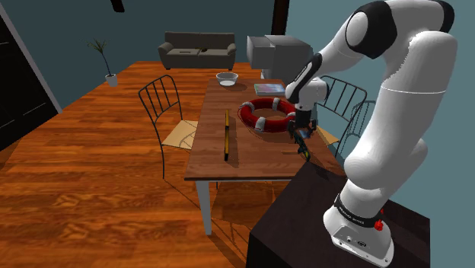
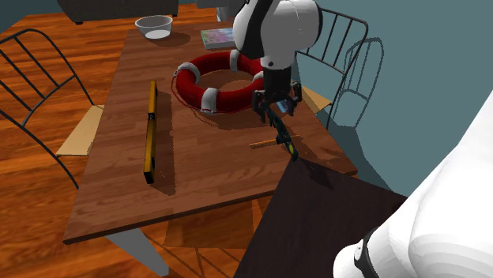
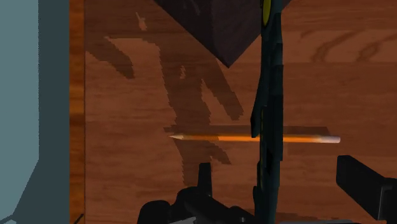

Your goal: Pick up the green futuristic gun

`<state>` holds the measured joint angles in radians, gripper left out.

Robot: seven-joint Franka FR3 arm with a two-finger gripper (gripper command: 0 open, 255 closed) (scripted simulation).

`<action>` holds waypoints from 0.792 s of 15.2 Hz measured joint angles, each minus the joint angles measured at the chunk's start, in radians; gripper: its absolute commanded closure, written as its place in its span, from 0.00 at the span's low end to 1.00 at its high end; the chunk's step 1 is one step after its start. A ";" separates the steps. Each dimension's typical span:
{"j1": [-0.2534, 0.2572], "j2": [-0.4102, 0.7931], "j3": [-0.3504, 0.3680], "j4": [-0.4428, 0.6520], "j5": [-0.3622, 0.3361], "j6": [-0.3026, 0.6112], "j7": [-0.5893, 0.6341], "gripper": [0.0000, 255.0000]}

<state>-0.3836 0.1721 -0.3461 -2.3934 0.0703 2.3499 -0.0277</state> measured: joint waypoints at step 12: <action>-0.007 0.060 0.011 -0.002 0.032 0.058 -0.023 1.00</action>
<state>-0.3910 0.2317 -0.3354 -2.3956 0.1026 2.4078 -0.0507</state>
